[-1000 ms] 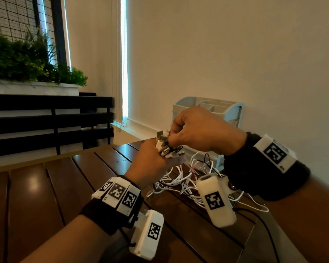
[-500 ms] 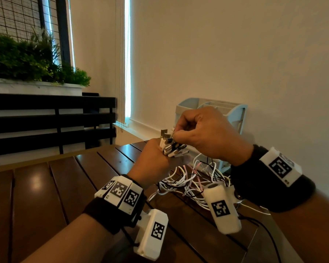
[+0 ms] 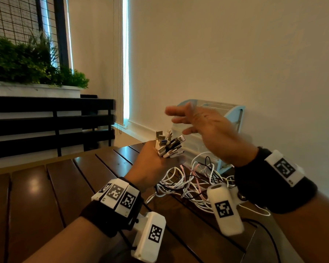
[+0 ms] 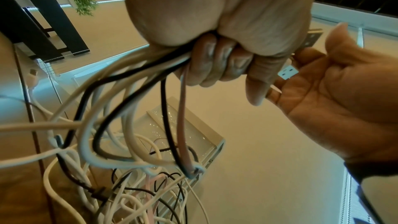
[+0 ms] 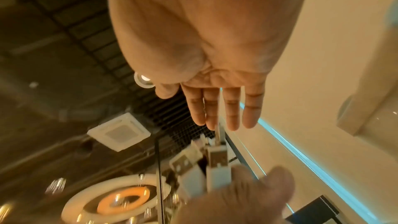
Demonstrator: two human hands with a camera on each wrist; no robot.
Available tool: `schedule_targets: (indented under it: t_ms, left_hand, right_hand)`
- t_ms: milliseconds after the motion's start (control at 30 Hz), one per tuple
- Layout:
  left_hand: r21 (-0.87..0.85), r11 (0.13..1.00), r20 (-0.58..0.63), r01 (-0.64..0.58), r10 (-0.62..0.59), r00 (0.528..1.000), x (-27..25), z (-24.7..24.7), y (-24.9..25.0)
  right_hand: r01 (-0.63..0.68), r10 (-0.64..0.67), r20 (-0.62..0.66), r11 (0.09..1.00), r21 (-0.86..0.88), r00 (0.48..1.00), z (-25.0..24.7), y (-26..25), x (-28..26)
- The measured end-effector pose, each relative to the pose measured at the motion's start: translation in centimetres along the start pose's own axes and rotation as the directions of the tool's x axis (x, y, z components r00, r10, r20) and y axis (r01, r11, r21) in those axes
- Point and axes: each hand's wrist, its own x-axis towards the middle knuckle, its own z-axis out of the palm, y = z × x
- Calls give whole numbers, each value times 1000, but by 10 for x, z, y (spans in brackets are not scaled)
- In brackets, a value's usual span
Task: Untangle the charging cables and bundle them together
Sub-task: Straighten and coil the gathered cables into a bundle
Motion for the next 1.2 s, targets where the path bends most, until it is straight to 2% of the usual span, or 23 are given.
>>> schedule_targets:
  t_ms: [100, 200, 367, 433, 500, 533, 567, 633, 700, 800, 1033, 1200]
  left_hand:
    - [-41, 999, -9, -7, 7, 1000, -1, 2, 1]
    - [26, 999, -4, -28, 28, 1000, 0, 2, -1]
    - [1, 1000, -4, -19, 19, 1000, -5, 9, 3]
    - [-68, 998, 36, -8, 11, 999, -5, 8, 6]
    - [-108, 994, 53, -27, 33, 998, -3, 5, 6]
    - [-117, 993, 36, -32, 37, 999, 0, 3, 6]
    - [-128, 991, 18, -33, 36, 999, 1, 1, 5]
    - [-148, 989, -16, -25, 23, 1000, 3, -2, 4]
    - [-165, 986, -28, -8, 4, 1000, 3, -4, 2]
    - [-128, 992, -9, 1, -3, 1000, 3, -3, 0]
    - [-86, 994, -46, 70, -74, 996, 3, -3, -3]
    - [-89, 992, -67, 85, -91, 994, 4, -4, -5]
  right_hand:
    - [61, -4, 254, 975, -215, 967, 18, -4, -2]
    - [122, -6, 328, 935, -334, 945, 26, -2, 3]
    - [86, 32, 402, 958, -273, 915, 21, 1, -2]
    - [7, 54, 413, 990, -144, 909, 15, 5, -3]
    - [-98, 56, 308, 988, 121, 950, 6, 11, -1]
    - [-111, 55, 220, 962, 250, 974, 0, 14, -1]
    - [-93, 57, 130, 951, 295, 990, -6, 16, -1]
    - [-40, 41, -6, 990, 138, 999, -11, 18, -4]
    - [-28, 32, -60, 998, 59, 998, -11, 21, -9]
    - [-48, 56, -78, 994, 96, 995, -4, 19, -15]
    - [-117, 105, -100, 986, -121, 989, 16, 12, -12]
    - [-120, 105, -183, 990, -71, 978, 24, 13, -10]
